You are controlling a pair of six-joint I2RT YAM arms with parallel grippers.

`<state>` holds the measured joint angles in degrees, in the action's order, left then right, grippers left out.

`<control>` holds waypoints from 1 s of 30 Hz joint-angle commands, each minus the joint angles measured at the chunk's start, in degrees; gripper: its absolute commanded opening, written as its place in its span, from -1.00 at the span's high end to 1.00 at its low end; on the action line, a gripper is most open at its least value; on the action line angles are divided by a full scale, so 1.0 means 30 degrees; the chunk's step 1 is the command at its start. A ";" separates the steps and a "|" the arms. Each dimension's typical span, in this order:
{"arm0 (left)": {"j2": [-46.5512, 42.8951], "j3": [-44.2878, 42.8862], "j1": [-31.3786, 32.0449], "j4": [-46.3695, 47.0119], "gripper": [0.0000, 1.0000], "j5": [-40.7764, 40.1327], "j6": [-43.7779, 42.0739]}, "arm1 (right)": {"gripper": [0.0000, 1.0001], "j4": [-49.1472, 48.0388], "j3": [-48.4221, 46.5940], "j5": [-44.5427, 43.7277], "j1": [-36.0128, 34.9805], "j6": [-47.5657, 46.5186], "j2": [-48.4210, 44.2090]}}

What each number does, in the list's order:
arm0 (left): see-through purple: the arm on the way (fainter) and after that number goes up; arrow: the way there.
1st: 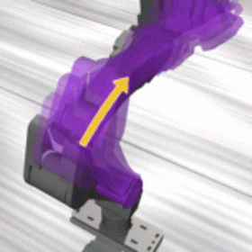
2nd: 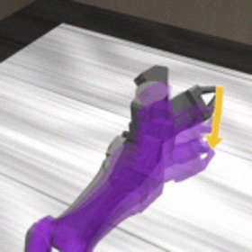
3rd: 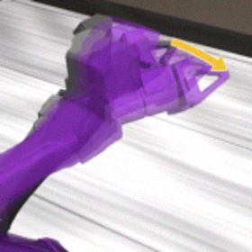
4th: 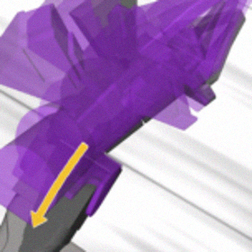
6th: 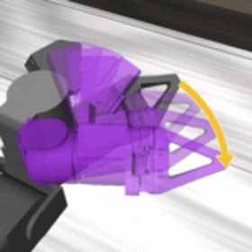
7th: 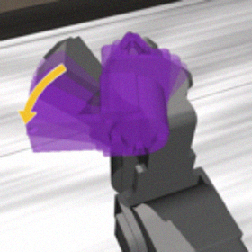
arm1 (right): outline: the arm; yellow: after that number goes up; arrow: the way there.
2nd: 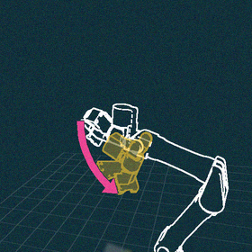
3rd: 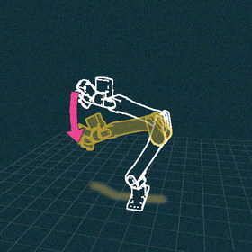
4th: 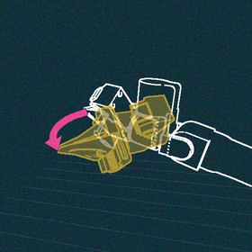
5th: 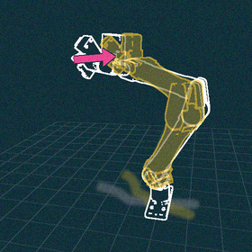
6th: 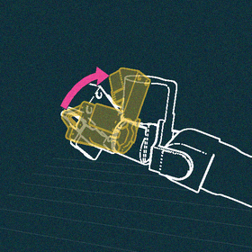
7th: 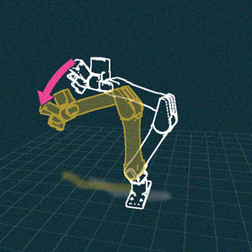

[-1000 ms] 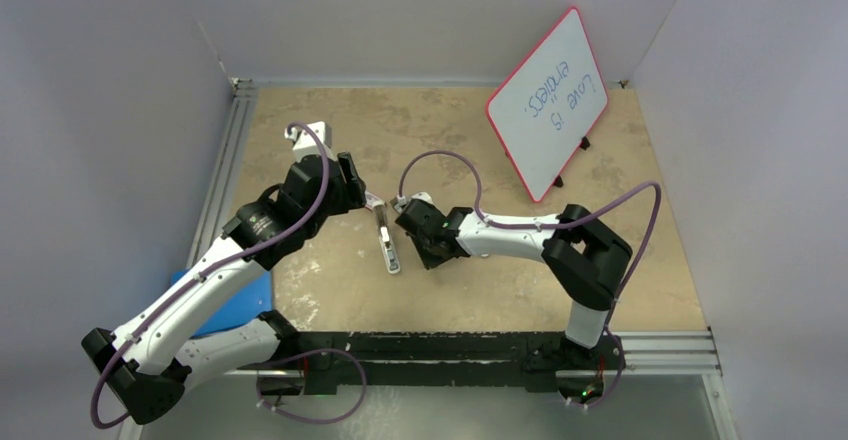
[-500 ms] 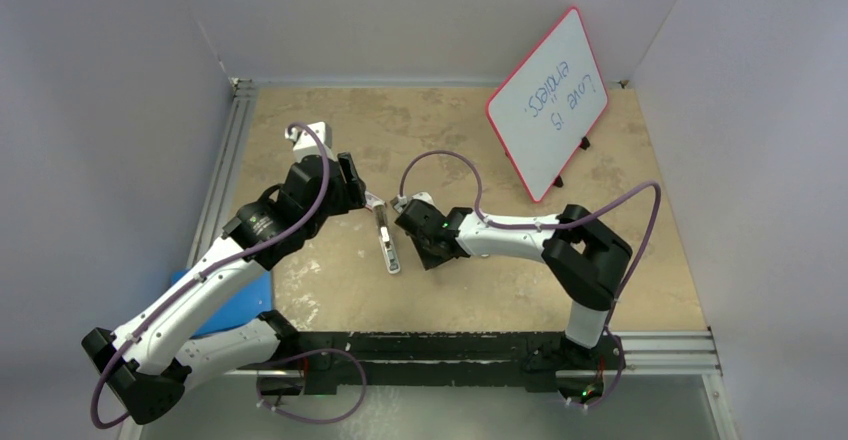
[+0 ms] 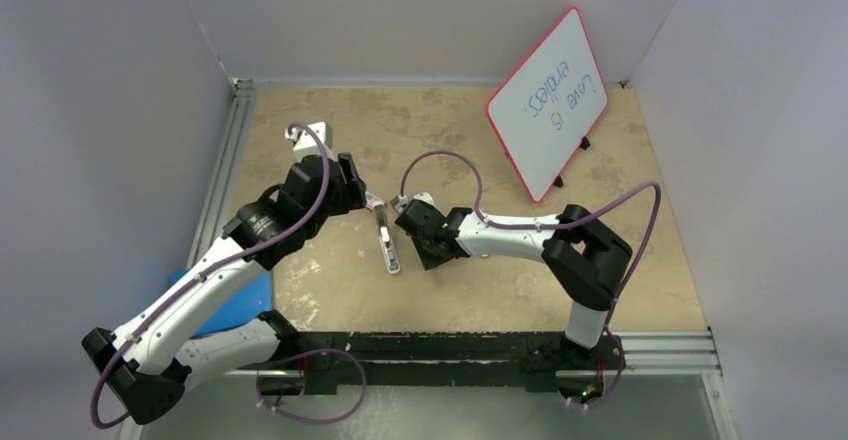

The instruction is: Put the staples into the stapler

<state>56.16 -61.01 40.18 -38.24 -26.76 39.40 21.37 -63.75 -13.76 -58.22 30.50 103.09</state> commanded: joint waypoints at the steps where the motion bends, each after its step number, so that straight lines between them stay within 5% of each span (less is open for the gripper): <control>1: -0.0031 0.0064 -0.0008 0.0735 -0.11 0.0023 -0.0183 | 0.53 0.0905 -0.0228 0.0410 -0.0179 0.0287 -0.0249; 11: -0.0002 0.0064 -0.0017 0.0762 -0.10 0.0080 -0.0183 | 0.38 0.1052 -0.0031 0.0312 -0.0193 0.0416 -0.0535; 24: 0.0045 0.0094 -0.0011 0.0766 -0.10 0.0132 -0.0154 | 0.61 0.1355 0.0129 0.0031 -0.0191 0.0529 -0.0551; 30: 0.0059 0.0094 -0.0019 0.0793 -0.10 0.0162 -0.0154 | 0.50 0.1058 0.0096 0.0298 -0.0174 0.0733 -0.0650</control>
<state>56.42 -60.97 40.18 -38.24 -26.33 39.40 22.48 -63.59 -12.58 -58.48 31.35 102.74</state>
